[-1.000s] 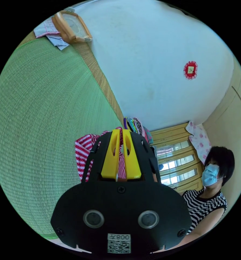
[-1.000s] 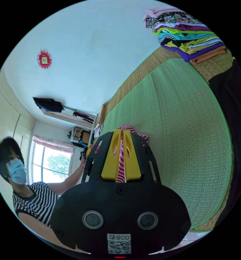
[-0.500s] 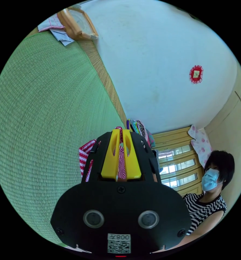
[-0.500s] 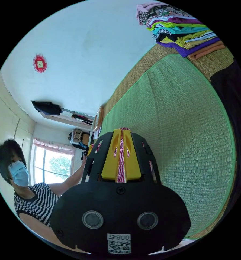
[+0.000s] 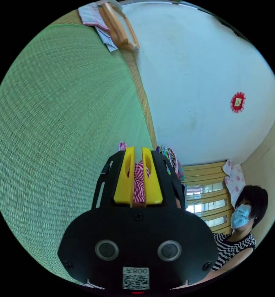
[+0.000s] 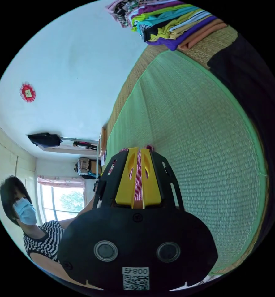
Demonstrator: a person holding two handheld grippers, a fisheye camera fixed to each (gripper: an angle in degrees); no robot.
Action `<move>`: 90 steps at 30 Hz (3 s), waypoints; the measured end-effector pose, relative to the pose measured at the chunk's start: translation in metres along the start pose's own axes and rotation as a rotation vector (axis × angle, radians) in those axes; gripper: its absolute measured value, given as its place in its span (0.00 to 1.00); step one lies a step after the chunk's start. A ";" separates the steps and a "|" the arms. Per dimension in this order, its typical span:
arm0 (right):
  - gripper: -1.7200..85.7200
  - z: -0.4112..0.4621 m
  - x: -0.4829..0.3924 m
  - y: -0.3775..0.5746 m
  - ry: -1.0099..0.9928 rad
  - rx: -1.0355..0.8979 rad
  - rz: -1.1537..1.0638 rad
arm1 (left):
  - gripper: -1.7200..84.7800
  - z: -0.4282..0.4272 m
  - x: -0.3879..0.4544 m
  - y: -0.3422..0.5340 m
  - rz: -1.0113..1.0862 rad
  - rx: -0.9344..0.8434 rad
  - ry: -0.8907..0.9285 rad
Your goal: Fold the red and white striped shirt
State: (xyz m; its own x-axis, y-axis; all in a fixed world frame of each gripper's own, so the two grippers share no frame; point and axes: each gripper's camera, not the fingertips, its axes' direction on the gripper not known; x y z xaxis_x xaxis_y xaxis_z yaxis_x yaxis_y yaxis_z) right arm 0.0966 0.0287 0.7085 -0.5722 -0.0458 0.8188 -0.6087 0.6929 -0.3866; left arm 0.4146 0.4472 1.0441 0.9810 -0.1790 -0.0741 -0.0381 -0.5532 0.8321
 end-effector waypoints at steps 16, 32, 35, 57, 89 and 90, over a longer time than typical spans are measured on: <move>0.06 0.210 -0.169 0.080 0.227 -0.343 -0.460 | 0.09 0.252 0.095 0.080 0.641 -0.647 -0.246; 0.02 0.333 -0.253 0.087 0.452 -0.323 -0.569 | 0.02 0.387 0.106 0.119 0.856 -0.628 -0.535; 0.02 0.341 -0.259 0.079 0.480 -0.317 -0.559 | 0.02 0.396 0.103 0.119 0.848 -0.598 -0.539; 0.02 0.348 -0.310 0.120 0.508 -0.345 -0.638 | 0.02 0.446 0.075 0.149 0.863 -0.569 -0.566; 0.03 0.259 -0.326 0.071 0.514 -0.224 -0.726 | 0.02 0.423 0.041 0.203 0.956 -0.605 -0.680; 0.03 0.251 -0.324 0.066 0.497 -0.228 -0.716 | 0.02 0.421 0.040 0.200 0.946 -0.590 -0.682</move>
State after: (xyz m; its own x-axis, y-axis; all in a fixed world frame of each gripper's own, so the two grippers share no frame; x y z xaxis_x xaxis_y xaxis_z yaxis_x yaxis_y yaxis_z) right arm 0.1040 -0.0912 0.3115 0.2383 -0.2418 0.9406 -0.5743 0.7460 0.3372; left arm 0.3665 -0.0130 0.9764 0.3207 -0.7701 0.5515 -0.3961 0.4199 0.8166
